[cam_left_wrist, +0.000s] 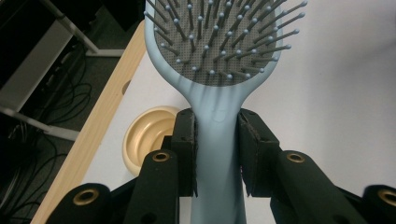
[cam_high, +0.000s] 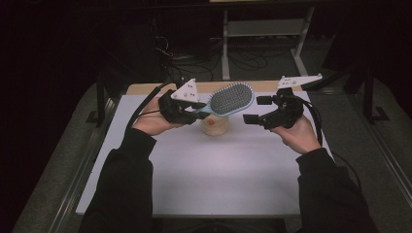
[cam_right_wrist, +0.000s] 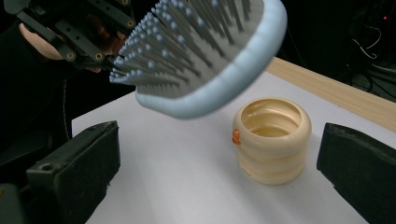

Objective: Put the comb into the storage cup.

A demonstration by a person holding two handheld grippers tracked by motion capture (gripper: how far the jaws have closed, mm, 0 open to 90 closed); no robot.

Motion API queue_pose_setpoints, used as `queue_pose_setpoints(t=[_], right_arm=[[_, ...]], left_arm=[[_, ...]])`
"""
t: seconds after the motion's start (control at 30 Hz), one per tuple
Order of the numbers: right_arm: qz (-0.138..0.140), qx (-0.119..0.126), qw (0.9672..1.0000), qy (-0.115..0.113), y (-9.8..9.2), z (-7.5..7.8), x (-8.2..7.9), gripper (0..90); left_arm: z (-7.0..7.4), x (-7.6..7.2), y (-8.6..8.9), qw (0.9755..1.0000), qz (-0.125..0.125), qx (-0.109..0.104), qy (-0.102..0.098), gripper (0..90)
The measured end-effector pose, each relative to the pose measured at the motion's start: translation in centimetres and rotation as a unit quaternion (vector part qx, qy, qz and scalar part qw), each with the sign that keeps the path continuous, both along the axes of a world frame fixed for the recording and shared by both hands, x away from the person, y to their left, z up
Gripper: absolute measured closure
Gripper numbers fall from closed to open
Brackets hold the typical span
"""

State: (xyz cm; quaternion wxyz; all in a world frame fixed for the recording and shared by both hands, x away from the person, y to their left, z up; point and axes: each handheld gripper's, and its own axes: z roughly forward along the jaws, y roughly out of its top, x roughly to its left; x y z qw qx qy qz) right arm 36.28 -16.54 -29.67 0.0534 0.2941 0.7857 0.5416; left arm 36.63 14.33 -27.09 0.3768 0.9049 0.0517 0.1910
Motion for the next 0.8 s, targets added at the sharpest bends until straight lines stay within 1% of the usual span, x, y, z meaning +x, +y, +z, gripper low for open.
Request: queue_pose_setpoints(t=[0.1,0.2,0.3,0.5,0.53,0.57,0.6,0.63,0.67,0.7,0.77,0.8], right_arm=[[-0.002,-0.006,1.0,-0.001,0.3,0.5,0.1,0.0],[0.001,0.004,1.0,0.005,0.5,0.9,0.4,0.0],[0.004,0.015,0.9998,0.009,0.9,1.2,0.6,0.0],[0.004,0.013,0.9999,0.011,1.6,1.7,0.9,0.0],[0.004,0.011,0.9999,0.01,1.7,1.8,1.0,0.0],[0.006,0.013,0.9998,0.014,1.8,2.0,1.0,3.1],[0.008,0.018,0.9997,0.016,1.8,2.1,1.0,4.6],[0.012,0.028,0.9993,0.021,1.9,2.2,1.1,6.4],[0.019,0.038,0.9987,0.029,1.9,2.3,1.2,10.0],[0.025,0.042,0.9981,0.037,2.0,2.4,1.3,15.6],[0.027,0.052,0.997,0.051,2.0,2.5,1.5,16.1],[0.026,0.067,0.9956,0.061,2.0,2.6,1.7,16.6]], left_arm=[[0.0,0.0,-0.1,1.0,-0.002,0.0,-0.006,70.4],[-0.1,0.0,-0.2,0.9999,-0.002,-0.009,-0.007,70.4],[-0.2,0.0,-0.3,0.9999,-0.001,-0.012,-0.01,70.4],[-0.4,0.1,-0.4,0.9998,0.0,-0.015,-0.012,70.4],[-0.4,0.1,-0.3,0.9997,0.001,-0.018,-0.018,70.4],[-0.4,0.1,-0.3,0.9996,0.002,-0.02,-0.022,70.4],[-0.5,0.0,-0.2,0.9994,0.002,-0.025,-0.025,70.4],[-0.5,0.0,-0.1,0.9992,0.003,-0.029,-0.028,70.4],[-0.5,0.0,-0.1,0.9991,0.003,-0.029,-0.029,70.4],[-0.5,0.0,-0.1,0.9991,0.004,-0.03,-0.031,70.4],[-0.5,0.1,-0.1,0.9991,0.005,-0.029,-0.031,70.4],[-0.5,0.1,-0.1,0.999,0.005,-0.031,-0.03,70.4]])
